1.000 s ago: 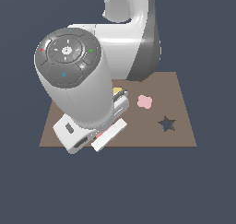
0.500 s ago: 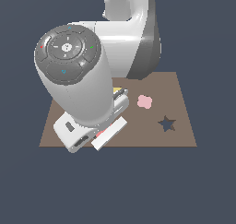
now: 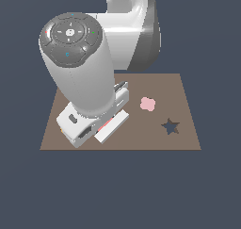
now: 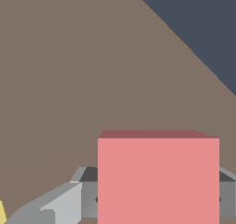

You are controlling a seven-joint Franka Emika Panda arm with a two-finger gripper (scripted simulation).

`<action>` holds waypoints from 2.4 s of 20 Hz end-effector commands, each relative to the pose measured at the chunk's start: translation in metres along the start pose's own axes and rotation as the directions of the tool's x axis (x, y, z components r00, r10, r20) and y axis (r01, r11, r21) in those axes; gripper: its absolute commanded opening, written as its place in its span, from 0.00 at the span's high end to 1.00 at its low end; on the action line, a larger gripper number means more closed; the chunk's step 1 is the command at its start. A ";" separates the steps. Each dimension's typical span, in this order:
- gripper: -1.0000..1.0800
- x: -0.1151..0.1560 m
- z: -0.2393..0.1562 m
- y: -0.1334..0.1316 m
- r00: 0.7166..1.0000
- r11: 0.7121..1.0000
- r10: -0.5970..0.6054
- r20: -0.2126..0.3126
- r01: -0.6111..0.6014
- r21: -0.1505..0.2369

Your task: Insert a designated object into the corresponding slot on a board.

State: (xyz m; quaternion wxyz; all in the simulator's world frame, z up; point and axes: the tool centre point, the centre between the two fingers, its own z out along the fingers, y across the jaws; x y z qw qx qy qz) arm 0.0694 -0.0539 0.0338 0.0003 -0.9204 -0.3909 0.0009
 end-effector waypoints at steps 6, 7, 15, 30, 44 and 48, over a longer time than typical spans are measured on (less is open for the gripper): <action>1.00 -0.031 -0.002 -0.023 0.996 0.996 -0.093 0.000 0.093 -0.001; 1.00 -0.037 -0.003 -0.027 0.994 0.994 -0.110 0.000 0.110 -0.001; 1.00 -0.081 -0.005 -0.050 0.974 0.974 -0.227 0.000 0.227 -0.001; 1.00 -0.119 -0.007 -0.062 0.947 0.947 -0.322 0.000 0.322 -0.001; 0.04 -0.119 0.003 -0.062 0.946 0.946 -0.323 0.000 0.323 -0.001; 0.04 -0.119 0.003 -0.062 0.946 0.946 -0.323 0.000 0.323 -0.001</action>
